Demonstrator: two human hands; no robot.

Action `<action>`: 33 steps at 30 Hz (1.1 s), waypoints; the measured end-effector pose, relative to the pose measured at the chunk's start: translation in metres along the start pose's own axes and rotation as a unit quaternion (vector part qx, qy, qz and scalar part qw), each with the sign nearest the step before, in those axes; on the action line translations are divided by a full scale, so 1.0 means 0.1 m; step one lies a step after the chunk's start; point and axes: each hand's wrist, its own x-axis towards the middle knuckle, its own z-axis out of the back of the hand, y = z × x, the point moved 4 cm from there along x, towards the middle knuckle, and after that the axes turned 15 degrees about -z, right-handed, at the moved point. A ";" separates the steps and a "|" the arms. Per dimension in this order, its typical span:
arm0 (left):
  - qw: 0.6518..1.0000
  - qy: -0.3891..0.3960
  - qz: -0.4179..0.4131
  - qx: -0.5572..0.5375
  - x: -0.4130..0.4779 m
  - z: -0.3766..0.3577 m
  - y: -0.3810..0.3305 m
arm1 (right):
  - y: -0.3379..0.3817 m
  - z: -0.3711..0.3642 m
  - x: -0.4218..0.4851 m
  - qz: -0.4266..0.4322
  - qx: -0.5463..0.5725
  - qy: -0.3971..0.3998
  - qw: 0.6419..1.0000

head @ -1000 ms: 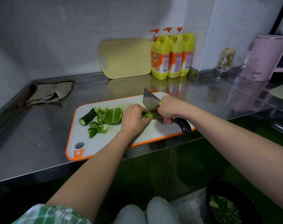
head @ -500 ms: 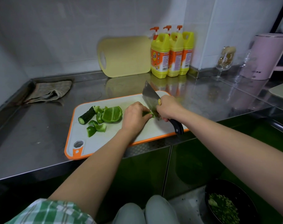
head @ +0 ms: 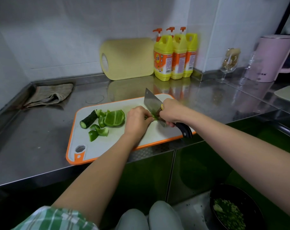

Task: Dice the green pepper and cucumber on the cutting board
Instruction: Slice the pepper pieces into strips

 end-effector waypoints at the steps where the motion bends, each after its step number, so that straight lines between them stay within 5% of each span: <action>1: 1.000 0.001 -0.002 -0.001 0.00 0.00 0.00 | 0.01 -0.02 0.01 0.000 -0.007 -0.005 1.000; 9: 1.000 -0.005 -0.007 0.006 -0.01 0.01 -0.01 | -0.03 0.02 0.07 -0.003 0.035 -0.040 0.999; 23: 1.000 -0.013 0.013 0.006 0.01 -0.02 -0.04 | -0.07 0.06 -0.05 0.004 0.051 0.025 0.998; 33: 1.000 0.002 0.001 0.008 -0.03 0.02 0.03 | 0.01 0.05 0.03 0.006 0.014 -0.044 0.999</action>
